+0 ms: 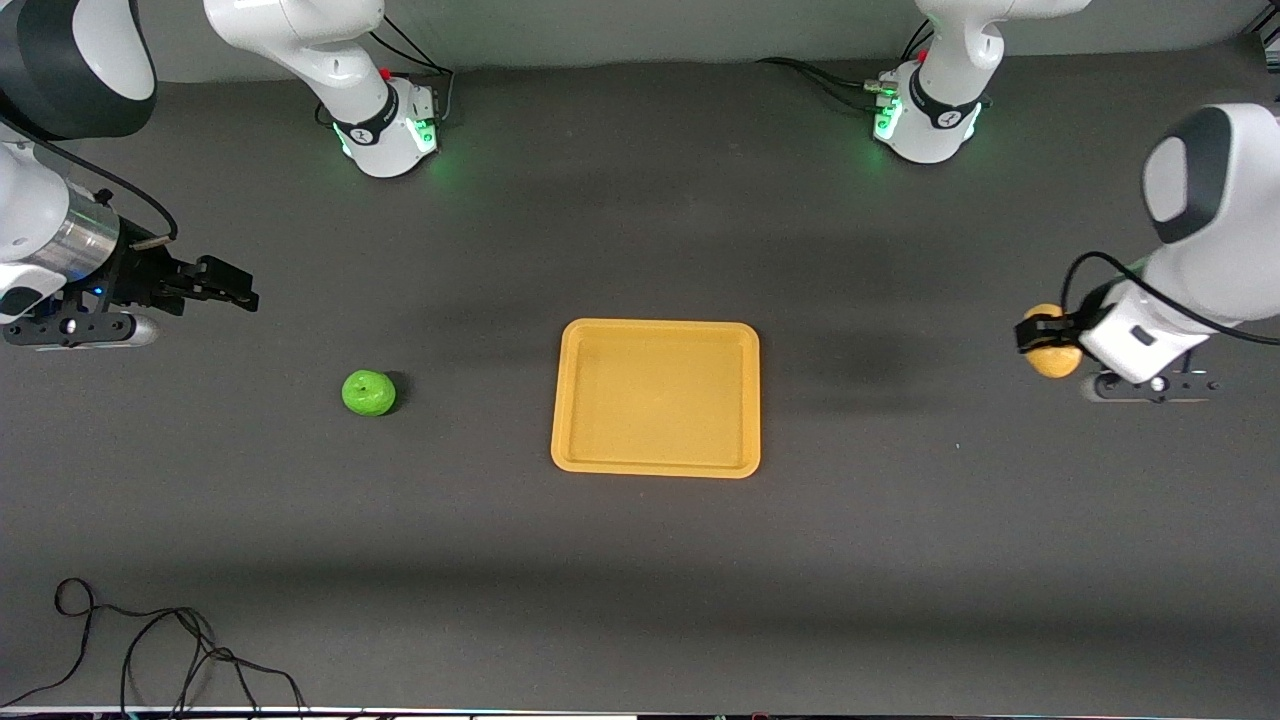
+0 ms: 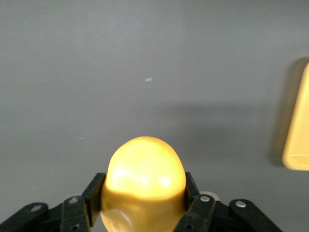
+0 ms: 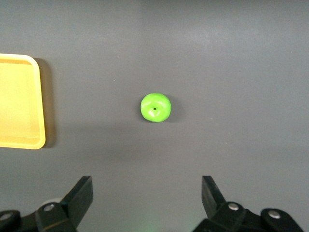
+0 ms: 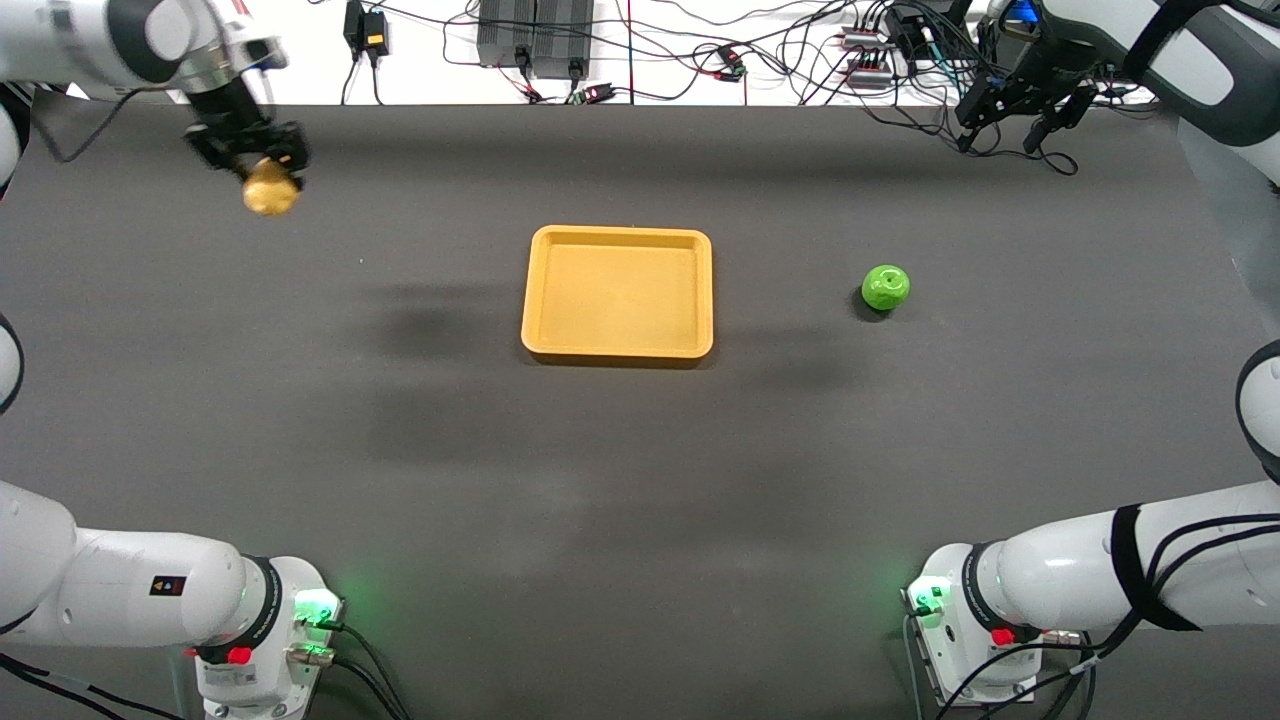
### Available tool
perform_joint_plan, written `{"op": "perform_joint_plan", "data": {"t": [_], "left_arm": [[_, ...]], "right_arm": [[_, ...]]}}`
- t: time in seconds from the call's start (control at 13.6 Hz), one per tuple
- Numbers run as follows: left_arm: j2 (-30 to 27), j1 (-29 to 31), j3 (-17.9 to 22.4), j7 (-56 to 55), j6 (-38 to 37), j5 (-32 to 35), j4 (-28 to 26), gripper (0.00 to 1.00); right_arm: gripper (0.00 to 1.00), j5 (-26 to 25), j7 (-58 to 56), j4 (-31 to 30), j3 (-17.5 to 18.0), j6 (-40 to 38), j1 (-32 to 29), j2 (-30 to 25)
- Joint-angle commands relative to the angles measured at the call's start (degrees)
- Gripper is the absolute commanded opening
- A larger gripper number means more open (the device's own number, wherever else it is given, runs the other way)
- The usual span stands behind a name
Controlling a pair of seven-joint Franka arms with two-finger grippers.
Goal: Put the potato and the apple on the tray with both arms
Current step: 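Carry the potato with the left gripper over the yellow tray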
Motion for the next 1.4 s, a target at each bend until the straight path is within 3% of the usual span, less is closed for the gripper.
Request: {"op": "perform_joint_plan", "data": {"t": [0.0,0.29,0.59,0.88,1.11,1.33], "left_arm": [[3.13,-3.91,-6.08,-11.74,-0.52,-0.99,4.14,0.20],[12.95,-10.04,-13.56,-27.55,4.21,-1.36,12.13,0.20],[20.96,-18.49,-13.48,-34.10,14.57,0.84,12.67,0.18],[31.15,-23.51,-13.39,-36.73,23.98,8.29,14.24,0.18],[37.66,-25.71,-12.70,-37.88,24.44,9.90,18.99,0.18],[40.13,-26.59,-10.76,-38.06,24.97,9.99,20.76,0.18]], "right_arm": [[1.00,0.52,-1.18,-0.35,-0.19,0.75,0.15,-0.07],[1.00,0.52,-1.18,-0.35,-0.19,0.75,0.15,-0.07],[1.00,0.43,-1.18,-0.35,-0.19,0.75,0.15,-0.33],[1.00,0.52,-1.27,-0.35,-0.28,0.57,0.06,-0.51],[1.00,0.52,-1.27,-0.35,-0.45,0.04,0.06,-1.03],[1.00,0.52,-1.88,-0.35,-0.63,-0.04,0.06,-1.12]]}}
